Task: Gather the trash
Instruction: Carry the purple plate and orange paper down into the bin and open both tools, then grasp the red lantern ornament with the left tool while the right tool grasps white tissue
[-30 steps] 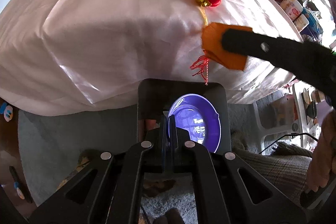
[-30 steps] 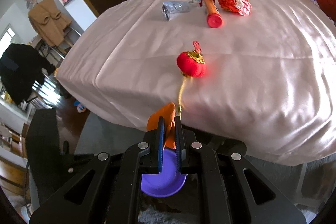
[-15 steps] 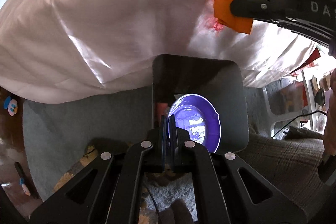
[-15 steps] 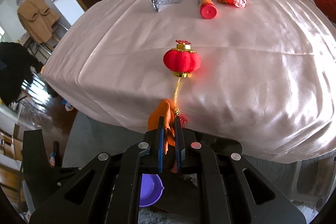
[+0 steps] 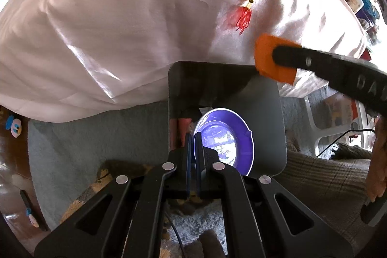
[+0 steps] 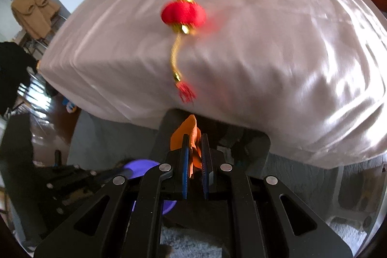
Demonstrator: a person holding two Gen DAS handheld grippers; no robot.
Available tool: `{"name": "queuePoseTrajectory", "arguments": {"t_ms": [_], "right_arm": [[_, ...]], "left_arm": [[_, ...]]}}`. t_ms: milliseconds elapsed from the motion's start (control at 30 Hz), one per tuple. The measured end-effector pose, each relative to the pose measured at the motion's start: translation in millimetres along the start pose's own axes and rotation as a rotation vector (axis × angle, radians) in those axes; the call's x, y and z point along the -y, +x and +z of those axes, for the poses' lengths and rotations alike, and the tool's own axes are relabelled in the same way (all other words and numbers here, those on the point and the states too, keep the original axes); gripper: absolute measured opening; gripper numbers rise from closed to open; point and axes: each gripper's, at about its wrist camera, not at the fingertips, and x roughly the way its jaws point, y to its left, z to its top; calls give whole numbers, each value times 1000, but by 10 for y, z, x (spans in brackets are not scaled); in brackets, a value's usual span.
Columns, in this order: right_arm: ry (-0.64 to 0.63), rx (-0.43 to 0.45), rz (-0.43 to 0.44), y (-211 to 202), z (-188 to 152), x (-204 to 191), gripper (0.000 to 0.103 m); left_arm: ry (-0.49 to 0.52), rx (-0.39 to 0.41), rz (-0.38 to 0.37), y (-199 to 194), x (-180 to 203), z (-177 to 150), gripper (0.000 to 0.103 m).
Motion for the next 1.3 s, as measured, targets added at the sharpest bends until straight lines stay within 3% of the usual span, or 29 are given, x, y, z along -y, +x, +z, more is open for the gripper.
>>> {"name": "queuePoseTrajectory", "arguments": {"t_ms": [200,300,333,367,400,467,500,567,600,733,867,1300], "right_arm": [[32,-14,-24,-1,-50,109,15],[51,-12,-28,-16,-79,146,25],[60,-9,-27,-24,-82,156,37],[65,-5,-27,-35,-89,180,53],[70,2,-30,-52,-90,206,58],[74,14,-38,-85,-75,210,66],[78,20,-43,-102,-71,222,69],[87,37,-57,-134,-50,229,85],[92,47,-63,-162,-46,242,88],[121,83,-47,-279,11,339,90],[147,139,-42,-489,91,448,90],[199,233,-73,-820,749,734,90]], "left_arm": [[-6,-2,1,15,-1,2,8],[-6,-1,-1,19,2,2,10],[-7,-1,-2,17,2,5,10],[-8,0,-2,10,0,7,15],[-10,3,-2,3,-3,9,19],[-14,12,-2,-18,-13,17,41],[-15,17,-1,-39,-12,23,47],[-15,32,5,-78,-13,34,64],[-13,41,9,-104,-9,42,66],[-12,65,16,-189,-4,68,77],[-7,102,16,-328,20,151,81],[51,232,25,-635,221,858,81]]}}
